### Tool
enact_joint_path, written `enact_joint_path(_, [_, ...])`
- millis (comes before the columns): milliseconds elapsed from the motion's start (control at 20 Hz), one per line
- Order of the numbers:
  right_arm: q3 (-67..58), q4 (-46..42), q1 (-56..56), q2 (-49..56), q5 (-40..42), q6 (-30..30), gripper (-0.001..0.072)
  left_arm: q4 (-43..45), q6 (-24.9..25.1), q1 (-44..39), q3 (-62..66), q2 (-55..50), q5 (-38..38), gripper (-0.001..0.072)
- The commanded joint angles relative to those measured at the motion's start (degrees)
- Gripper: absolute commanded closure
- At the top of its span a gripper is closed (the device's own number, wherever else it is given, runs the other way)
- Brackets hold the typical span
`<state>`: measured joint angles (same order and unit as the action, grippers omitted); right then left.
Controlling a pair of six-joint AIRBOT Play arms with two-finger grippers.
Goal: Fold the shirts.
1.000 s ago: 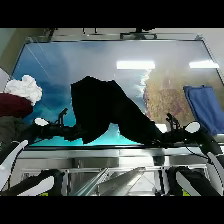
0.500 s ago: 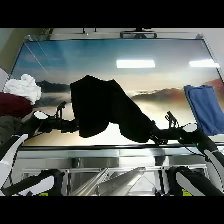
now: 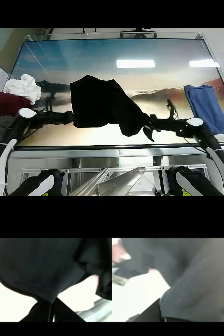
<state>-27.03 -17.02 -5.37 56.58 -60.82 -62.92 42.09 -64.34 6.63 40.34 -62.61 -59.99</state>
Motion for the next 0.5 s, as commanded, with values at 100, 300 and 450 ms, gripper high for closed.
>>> enact_joint_path(100, [-16.61,10.51,-16.61,-12.17,-7.58,1.44,0.0689,-0.26,-0.28,13.44,16.46,12.17,-8.11,0.0688])
enact_joint_path(300, [-25.16,15.56,-29.03,-17.75,-8.31,1.46,0.0689,-9.35,0.85,24.11,27.3,17.79,-12.02,0.0686])
enact_joint_path(450, [-28.72,24.2,-33.33,-20.98,-11.13,2.03,0.0689,-17.73,2.93,26.84,35.15,19.1,-15.65,0.0686])
